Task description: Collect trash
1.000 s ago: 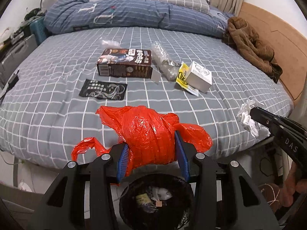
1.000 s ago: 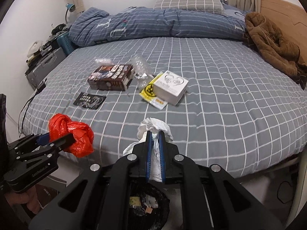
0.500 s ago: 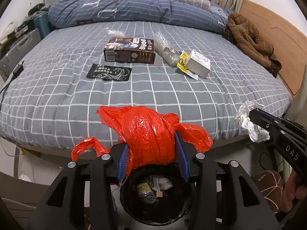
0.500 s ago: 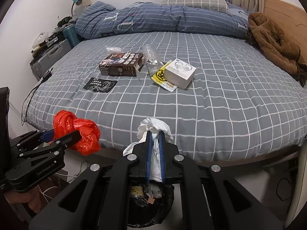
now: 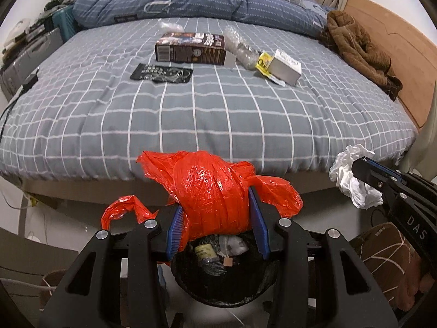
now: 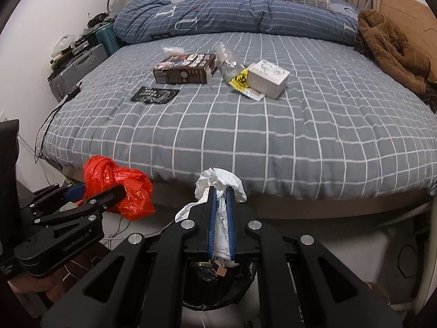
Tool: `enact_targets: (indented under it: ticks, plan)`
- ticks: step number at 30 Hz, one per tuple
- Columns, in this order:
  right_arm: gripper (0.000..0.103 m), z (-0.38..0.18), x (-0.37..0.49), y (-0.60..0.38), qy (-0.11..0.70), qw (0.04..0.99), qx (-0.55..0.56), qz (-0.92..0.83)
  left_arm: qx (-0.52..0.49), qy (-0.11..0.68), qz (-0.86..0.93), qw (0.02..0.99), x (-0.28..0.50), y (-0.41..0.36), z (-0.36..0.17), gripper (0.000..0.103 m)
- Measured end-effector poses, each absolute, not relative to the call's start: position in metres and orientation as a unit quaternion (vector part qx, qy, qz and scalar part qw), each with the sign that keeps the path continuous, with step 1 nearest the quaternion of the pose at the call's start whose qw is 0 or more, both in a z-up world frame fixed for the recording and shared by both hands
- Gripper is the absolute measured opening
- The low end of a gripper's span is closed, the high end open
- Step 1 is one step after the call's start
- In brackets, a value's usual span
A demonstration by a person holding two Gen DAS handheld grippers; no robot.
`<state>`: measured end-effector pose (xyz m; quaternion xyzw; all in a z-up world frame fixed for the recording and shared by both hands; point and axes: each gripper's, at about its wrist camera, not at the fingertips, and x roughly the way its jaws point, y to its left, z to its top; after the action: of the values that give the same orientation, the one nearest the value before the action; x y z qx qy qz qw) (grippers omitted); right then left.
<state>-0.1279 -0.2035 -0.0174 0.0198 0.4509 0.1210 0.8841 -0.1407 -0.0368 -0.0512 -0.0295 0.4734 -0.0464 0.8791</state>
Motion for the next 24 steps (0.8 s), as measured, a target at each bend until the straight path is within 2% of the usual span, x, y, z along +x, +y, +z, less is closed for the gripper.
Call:
enact_targets:
  ticks: [24]
  plan:
    - [0.007, -0.097, -0.153, -0.171, 0.509, 0.849, 0.010, 0.141, -0.042, 0.509, -0.026, 0.859, -0.165, -0.009, -0.116, 0.043]
